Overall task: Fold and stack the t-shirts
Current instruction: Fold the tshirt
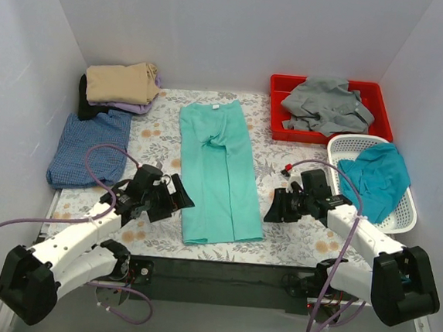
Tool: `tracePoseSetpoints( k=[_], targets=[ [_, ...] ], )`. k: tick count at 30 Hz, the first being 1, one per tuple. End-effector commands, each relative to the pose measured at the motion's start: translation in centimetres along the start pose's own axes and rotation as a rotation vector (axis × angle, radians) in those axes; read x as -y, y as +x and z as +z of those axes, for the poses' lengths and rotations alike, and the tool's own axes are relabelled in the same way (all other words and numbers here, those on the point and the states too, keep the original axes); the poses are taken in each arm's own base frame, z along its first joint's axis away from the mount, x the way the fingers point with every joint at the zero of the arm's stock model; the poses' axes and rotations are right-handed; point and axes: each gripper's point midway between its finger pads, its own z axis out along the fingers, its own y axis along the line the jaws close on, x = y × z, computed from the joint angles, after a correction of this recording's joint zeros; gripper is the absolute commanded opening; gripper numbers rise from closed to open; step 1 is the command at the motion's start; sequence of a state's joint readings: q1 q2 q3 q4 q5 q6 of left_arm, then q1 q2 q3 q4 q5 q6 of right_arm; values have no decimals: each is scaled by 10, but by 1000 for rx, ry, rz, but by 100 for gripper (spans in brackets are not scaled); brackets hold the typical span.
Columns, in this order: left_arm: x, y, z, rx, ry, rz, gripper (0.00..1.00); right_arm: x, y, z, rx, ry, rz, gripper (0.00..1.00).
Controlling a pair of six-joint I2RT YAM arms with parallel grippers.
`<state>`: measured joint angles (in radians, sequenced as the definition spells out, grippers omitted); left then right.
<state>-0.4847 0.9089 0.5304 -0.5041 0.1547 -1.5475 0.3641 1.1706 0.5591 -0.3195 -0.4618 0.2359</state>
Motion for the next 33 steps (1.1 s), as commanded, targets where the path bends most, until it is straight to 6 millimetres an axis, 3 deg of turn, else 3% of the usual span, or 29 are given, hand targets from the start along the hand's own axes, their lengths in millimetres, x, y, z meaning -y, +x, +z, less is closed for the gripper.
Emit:
tracePoseSetpoints(
  k=[1,7,14,17,21,24,28,33],
  targets=[
    [-11,30,3,-74,-65,-39,96,-14,23,-2,-33,-76,44,47],
    [-27,74,6,-155,-165,-56,96,-10,51,-2,-47,-67,85,47],
    [-54,98,9,-189,-258,-81,97,-11,66,3,-49,-97,109,48],
    [-63,91,14,-138,-294,-63,97,-12,67,7,-44,-120,125,48],
    [-57,85,20,-105,-259,-59,93,-11,67,14,-33,-125,139,47],
    [-50,83,25,-100,-233,-54,81,-14,61,17,-18,-143,146,48],
    [-44,84,29,-112,-223,-42,74,-19,52,19,5,-167,154,48],
    [-41,86,27,-129,-208,-33,77,-28,37,8,89,-179,144,48]
  ],
)
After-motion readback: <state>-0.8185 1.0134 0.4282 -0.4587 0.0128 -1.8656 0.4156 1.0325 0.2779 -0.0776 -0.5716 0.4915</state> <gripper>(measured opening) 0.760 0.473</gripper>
